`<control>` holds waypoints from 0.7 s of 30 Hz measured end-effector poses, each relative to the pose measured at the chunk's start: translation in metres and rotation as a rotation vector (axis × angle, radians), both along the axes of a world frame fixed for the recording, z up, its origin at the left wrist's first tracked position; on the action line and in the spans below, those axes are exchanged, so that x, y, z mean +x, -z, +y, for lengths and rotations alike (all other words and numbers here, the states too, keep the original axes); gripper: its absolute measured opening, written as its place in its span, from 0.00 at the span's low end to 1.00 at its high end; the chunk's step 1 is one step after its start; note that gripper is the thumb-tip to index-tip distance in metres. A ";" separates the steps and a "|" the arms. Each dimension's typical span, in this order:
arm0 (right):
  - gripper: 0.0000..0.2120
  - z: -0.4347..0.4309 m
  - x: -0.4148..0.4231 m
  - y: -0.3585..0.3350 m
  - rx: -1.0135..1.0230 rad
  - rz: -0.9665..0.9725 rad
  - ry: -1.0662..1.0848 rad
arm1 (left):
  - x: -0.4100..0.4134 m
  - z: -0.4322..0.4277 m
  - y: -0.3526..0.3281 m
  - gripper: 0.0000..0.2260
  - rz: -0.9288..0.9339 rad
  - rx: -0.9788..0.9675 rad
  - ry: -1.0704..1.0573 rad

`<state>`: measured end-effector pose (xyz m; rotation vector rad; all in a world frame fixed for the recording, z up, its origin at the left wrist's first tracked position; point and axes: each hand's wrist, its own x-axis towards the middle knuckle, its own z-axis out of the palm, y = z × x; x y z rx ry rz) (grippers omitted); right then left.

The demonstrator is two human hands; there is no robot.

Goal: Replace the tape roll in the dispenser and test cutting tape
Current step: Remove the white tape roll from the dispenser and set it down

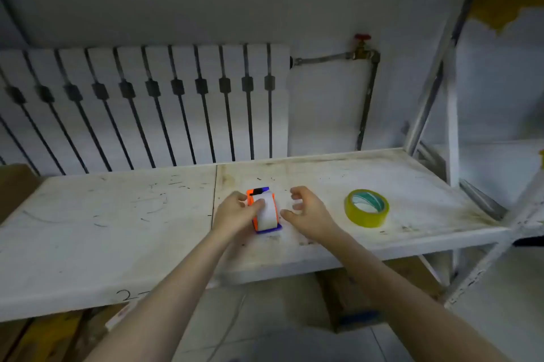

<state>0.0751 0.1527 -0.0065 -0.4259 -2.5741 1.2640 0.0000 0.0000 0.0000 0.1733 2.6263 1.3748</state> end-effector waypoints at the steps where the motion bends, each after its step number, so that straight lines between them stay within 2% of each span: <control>1: 0.24 -0.001 -0.006 0.005 -0.038 -0.066 -0.005 | -0.004 0.004 0.004 0.14 -0.057 0.065 -0.008; 3: 0.19 -0.003 -0.015 0.016 -0.047 -0.147 -0.038 | -0.012 0.011 0.014 0.12 -0.140 0.172 -0.032; 5: 0.14 -0.006 -0.022 0.027 -0.004 -0.145 -0.071 | -0.016 0.016 0.021 0.11 -0.209 0.304 -0.059; 8: 0.12 -0.011 -0.021 0.035 -0.017 -0.079 -0.064 | -0.011 0.017 0.018 0.13 -0.268 0.421 -0.102; 10: 0.10 -0.013 -0.014 0.037 -0.112 0.011 0.019 | -0.002 0.011 0.017 0.12 -0.309 0.470 -0.090; 12: 0.10 -0.015 -0.003 0.035 -0.226 0.090 0.097 | 0.012 0.002 0.012 0.10 -0.343 0.536 -0.053; 14: 0.13 -0.018 0.007 0.033 -0.305 0.104 0.086 | 0.027 -0.006 0.006 0.11 -0.360 0.600 -0.008; 19: 0.11 -0.030 0.038 0.034 -0.307 0.160 -0.032 | 0.055 -0.022 0.000 0.11 -0.356 0.623 0.029; 21: 0.16 -0.035 0.049 0.039 -0.306 0.166 -0.010 | 0.064 -0.026 -0.004 0.11 -0.382 0.661 -0.014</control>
